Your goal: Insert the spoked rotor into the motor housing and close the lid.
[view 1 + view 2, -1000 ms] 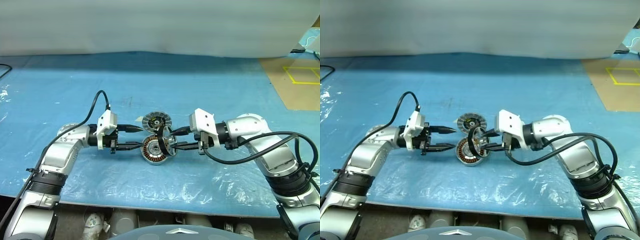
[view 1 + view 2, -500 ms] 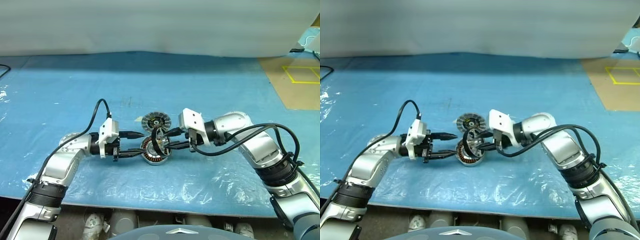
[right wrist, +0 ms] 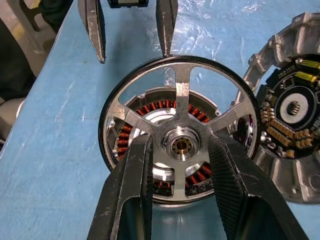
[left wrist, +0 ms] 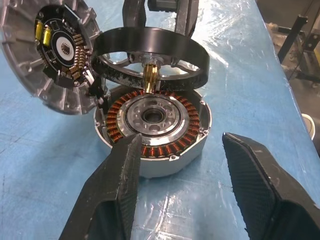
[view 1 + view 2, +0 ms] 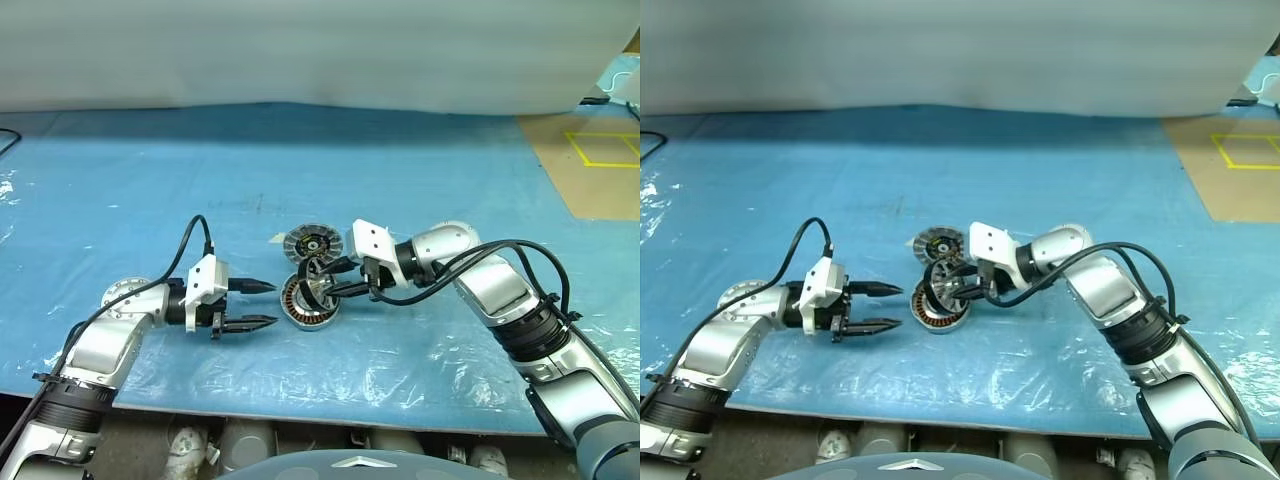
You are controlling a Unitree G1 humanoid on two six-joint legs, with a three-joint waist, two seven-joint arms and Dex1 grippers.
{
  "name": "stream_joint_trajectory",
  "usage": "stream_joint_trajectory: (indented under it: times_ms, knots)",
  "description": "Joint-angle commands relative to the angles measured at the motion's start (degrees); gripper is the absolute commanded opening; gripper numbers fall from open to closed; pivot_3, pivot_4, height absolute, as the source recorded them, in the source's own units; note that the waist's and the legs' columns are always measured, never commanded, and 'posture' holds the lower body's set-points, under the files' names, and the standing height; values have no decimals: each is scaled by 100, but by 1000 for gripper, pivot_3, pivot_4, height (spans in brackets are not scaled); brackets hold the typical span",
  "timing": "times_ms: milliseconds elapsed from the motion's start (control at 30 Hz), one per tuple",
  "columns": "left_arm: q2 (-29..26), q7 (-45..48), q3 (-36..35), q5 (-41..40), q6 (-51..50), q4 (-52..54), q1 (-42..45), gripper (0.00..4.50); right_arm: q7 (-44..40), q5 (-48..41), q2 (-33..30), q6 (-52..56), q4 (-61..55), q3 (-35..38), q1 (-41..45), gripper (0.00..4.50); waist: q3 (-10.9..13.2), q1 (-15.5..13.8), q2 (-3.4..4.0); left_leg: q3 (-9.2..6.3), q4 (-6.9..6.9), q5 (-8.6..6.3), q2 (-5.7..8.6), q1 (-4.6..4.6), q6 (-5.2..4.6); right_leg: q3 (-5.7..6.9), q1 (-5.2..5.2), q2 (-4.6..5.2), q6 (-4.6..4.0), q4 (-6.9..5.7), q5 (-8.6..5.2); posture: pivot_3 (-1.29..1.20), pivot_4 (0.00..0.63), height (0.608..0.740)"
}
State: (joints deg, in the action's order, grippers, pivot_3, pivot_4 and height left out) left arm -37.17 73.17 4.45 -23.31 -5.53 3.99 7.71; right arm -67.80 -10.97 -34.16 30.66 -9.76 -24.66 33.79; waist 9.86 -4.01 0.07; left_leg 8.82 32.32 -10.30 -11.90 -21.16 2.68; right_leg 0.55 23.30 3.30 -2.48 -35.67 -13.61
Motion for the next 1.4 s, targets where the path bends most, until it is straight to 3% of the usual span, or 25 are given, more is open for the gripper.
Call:
stream_joint_trajectory:
  times_ms: [33, 1167, 1333, 1400]
  knots:
    - [24, -53, -69, -74, 73, 190, -110, 2737, -114, 61, -70, -104, -107, -34, 100, 1331, 0, 3, 0, 0, 1, 0, 0, 1, 0, 0, -1, 0, 0, -1, 0, 0, 150, 740]
    - [296, -116, 146, 124, 372, 113, -103, 2737, -730, 1107, -341, -1359, -16, -396, 568, 1331, 0, 6, -1, 0, 4, 0, -1, 2, -1, 0, -2, -1, 0, -4, 0, 0, 150, 740]
    - [302, -122, 149, 122, 363, 113, -101, 2737, -677, 1207, -287, -1277, 9, -430, 577, 2893, 0, 7, -1, 0, 5, -1, -2, 3, -2, 0, -2, -1, 0, -6, 0, 0, 150, 740]
    - [289, -110, 140, 125, 374, 100, -115, 2737, -748, 1178, -281, -1139, 3, -433, 597, 2893, 0, 7, -1, 0, 6, 0, -1, 3, -2, -1, -2, -1, 0, -6, 0, 0, 150, 740]
